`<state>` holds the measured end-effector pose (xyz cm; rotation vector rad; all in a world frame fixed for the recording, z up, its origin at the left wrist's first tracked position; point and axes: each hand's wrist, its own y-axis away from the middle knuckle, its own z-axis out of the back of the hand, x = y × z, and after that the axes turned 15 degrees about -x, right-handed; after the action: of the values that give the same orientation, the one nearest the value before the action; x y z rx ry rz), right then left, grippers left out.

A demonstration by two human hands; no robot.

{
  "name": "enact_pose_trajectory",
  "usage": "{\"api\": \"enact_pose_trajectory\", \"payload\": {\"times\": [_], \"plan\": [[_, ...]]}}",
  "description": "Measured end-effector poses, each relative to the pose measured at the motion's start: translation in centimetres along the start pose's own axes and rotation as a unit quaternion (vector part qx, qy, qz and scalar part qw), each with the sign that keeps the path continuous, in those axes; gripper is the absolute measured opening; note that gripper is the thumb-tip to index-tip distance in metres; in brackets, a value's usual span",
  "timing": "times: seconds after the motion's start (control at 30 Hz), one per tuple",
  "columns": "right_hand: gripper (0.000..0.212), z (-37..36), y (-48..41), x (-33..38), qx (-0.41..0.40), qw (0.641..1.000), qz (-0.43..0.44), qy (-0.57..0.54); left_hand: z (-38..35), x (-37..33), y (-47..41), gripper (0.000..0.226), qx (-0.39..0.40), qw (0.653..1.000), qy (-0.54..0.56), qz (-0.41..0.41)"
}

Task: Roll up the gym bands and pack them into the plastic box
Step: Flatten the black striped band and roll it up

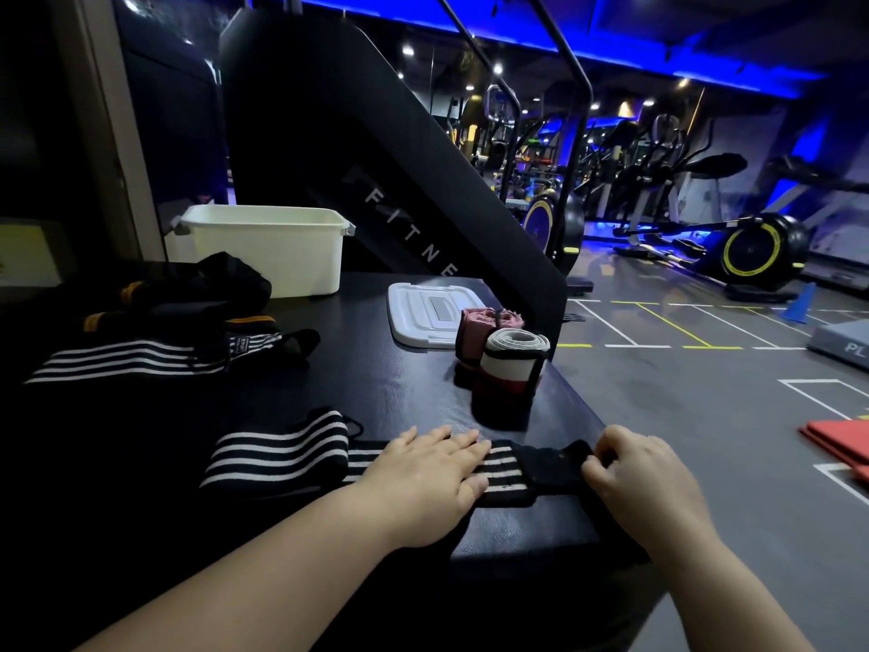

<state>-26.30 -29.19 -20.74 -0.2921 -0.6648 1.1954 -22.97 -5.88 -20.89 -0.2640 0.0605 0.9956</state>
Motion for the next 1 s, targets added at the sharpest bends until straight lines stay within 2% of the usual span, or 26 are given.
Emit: {"api": "enact_pose_trajectory", "payload": {"times": [0.1, 0.17, 0.23, 0.3, 0.33, 0.47, 0.57, 0.67, 0.8, 0.9, 1.0], "plan": [[0.033, -0.7, 0.4, 1.5, -0.092, 0.991, 0.079, -0.059, -0.3, 0.0, -0.1, 0.053, -0.011, 1.000, -0.002, 0.000], [0.034, -0.9, 0.6, 3.4, -0.123, 0.974, 0.144, -0.127, -0.5, 0.2, -0.2, 0.053, -0.017, 1.000, 0.000, 0.002], [0.021, -1.4, 1.0, 5.1, -0.081, 0.964, 0.199, -0.154, -0.6, 0.3, -0.2, 0.053, -0.022, 1.000, 0.004, 0.001], [0.013, -2.4, 1.5, 5.8, -0.022, 0.966, 0.226, -0.125, -0.4, 0.2, -0.1, 0.053, -0.024, 1.000, 0.012, 0.003], [0.012, -2.8, 1.6, 5.8, -0.020, 0.966, 0.235, -0.106, -0.2, 0.3, 0.1, 0.053, -0.024, 1.000, 0.016, 0.006], [0.020, -2.9, 1.6, 4.8, -0.064, 0.968, 0.236, -0.059, 0.2, 0.8, 1.0, 0.053, -0.017, 1.000, 0.007, 0.016], [0.006, -2.4, 1.5, 4.4, -0.086, 0.961, 0.256, -0.054, 0.4, 1.3, 1.5, 0.053, -0.014, 1.000, 0.001, 0.024], [0.028, -2.2, 1.1, 3.2, -0.056, 0.968, 0.240, -0.047, 0.5, 1.3, 1.6, 0.054, -0.015, 1.000, -0.001, 0.024], [0.013, -1.5, 0.6, 1.8, 0.000, 0.980, 0.175, -0.089, 0.4, 1.3, 1.6, 0.054, -0.017, 1.000, 0.000, 0.025], [0.014, -0.6, 0.6, 1.5, 0.025, 0.984, 0.136, -0.109, 0.3, 1.3, 1.6, 0.054, -0.020, 0.999, -0.002, 0.027], [0.019, -0.3, 0.8, 2.1, 0.023, 0.984, 0.132, -0.116, 0.2, 1.2, 1.6, 0.054, -0.024, 0.999, -0.008, 0.030]]}}
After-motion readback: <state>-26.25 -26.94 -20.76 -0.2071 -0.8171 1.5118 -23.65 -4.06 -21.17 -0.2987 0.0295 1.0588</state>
